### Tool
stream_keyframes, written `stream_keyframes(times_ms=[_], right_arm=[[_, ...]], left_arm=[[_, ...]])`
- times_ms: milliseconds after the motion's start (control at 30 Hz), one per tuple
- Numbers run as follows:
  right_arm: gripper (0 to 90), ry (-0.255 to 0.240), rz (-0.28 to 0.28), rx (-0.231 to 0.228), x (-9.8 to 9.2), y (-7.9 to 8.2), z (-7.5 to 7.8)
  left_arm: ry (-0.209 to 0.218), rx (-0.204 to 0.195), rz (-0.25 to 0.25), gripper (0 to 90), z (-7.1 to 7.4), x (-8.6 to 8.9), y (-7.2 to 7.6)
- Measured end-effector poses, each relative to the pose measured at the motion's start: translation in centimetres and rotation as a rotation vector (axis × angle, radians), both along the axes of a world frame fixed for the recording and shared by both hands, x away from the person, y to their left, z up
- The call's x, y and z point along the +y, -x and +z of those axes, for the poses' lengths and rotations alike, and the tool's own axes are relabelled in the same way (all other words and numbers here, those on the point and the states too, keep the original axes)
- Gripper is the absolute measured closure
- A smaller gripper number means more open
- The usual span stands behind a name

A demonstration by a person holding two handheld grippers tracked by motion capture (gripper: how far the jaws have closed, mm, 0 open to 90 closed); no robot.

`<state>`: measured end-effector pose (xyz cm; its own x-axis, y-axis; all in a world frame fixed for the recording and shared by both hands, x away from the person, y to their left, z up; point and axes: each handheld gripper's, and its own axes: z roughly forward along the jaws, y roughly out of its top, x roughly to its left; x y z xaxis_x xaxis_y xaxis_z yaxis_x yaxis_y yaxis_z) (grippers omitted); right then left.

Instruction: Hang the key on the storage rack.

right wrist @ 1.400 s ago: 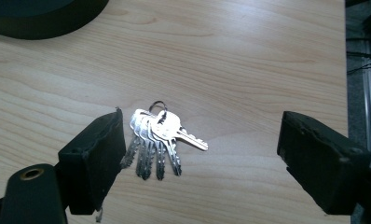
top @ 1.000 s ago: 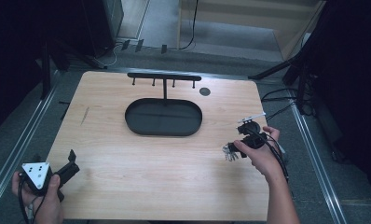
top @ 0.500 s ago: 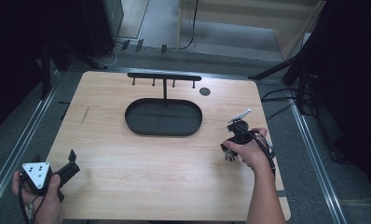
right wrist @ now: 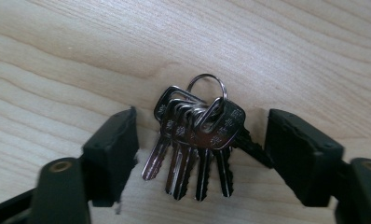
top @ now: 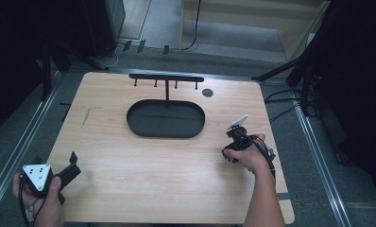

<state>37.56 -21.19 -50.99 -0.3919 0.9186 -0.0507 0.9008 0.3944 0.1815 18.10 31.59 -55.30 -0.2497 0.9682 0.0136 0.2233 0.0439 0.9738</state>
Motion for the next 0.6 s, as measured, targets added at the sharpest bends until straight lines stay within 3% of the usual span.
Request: stream_keyframes(times_ms=[33, 67, 133, 167, 200, 300, 367, 467, 600], right_arm=[[29.5, 0.000, 0.000, 0.000, 0.0, 0.0, 0.0], [38.4, -0.024, -0.008, 0.016, -0.4, 0.1, 0.1], [41.6, -0.026, -0.006, 0.013, -0.5, 0.2, 0.2], [46.9, -0.026, -0.009, 0.019, -0.7, 0.2, 0.3], [61.3, -0.025, -0.016, 0.025, -1.1, 0.3, 0.5], [71.0, -0.047, -0.032, 0.043, -1.7, 0.2, 0.6], [80.9, -0.080, -0.013, 0.064, -2.1, 0.3, 0.7], [85.9, -0.069, 0.018, 0.061, -2.2, 0.4, 0.8], [87.9, -0.037, 0.052, 0.018, -2.1, 0.4, 1.8]], left_arm=[[0.000, 0.001, 0.000, 2.1, 0.0, 0.0, 0.0], [0.001, 0.001, 0.000, 2.2, 0.0, 0.0, 0.0], [0.004, 0.000, 0.000, 2.1, 0.0, 0.0, 0.0], [0.005, 0.000, 0.001, 2.1, 0.0, 0.1, 0.0], [0.006, 0.000, 0.000, 2.1, 0.0, 0.1, 0.0], [0.005, 0.001, 0.000, 2.2, 0.0, 0.1, 0.0], [0.006, 0.003, -0.002, 2.2, 0.0, 0.1, 0.0], [0.012, 0.001, -0.001, 2.2, 0.0, 0.1, 0.0], [0.011, 0.002, -0.002, 2.2, 0.0, 0.1, 0.0]])
